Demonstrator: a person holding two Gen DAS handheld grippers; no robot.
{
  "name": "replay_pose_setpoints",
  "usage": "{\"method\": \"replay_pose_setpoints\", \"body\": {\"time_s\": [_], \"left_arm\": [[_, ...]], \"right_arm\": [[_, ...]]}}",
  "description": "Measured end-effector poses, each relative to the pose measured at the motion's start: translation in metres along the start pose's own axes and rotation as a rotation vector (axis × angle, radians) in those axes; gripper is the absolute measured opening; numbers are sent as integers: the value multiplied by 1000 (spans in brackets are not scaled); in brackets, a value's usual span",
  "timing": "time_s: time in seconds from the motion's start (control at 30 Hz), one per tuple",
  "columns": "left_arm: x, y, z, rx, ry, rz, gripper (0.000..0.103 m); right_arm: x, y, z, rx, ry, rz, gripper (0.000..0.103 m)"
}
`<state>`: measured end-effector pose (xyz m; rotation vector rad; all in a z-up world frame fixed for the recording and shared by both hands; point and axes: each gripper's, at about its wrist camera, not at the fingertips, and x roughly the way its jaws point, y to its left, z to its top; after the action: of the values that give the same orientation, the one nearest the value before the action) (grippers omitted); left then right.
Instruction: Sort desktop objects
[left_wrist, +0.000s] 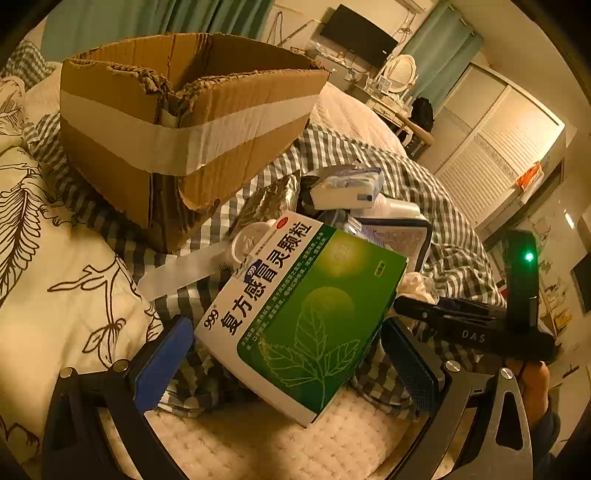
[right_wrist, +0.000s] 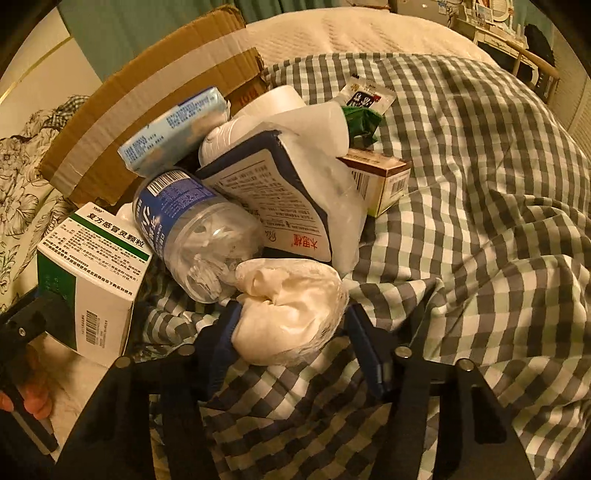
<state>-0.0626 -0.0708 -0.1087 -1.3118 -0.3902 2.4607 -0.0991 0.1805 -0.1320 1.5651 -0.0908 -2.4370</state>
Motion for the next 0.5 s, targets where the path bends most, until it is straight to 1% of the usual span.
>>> {"method": "replay_pose_setpoints", "body": {"time_s": [0.03,0.13,0.23,0.27,0.37,0.4,0.5], "left_arm": [[2,-2,0,11,3,11,103],[4,-14,-1,57,-9,47,103],[-6,-33,-6,147,-63,72,103],[-8,-36,-6,160,-74,76,103],[-15,-33,0,160,-81,75,103],[-16,-30,2,157,-80,72,103],[-10,-24,8,152,-56,64,103]], "right_arm": [[-1,1,-1,0,-6,1,50],[-6,4,-3,-9,-21,14,50],[-11,8,-4,-14,-39,1,50],[-13,10,-4,-14,-48,0,49],[-16,12,-4,-11,-56,5,49],[-19,5,-5,-5,-58,11,49],[-19,2,-11,10,-64,29,49]]}}
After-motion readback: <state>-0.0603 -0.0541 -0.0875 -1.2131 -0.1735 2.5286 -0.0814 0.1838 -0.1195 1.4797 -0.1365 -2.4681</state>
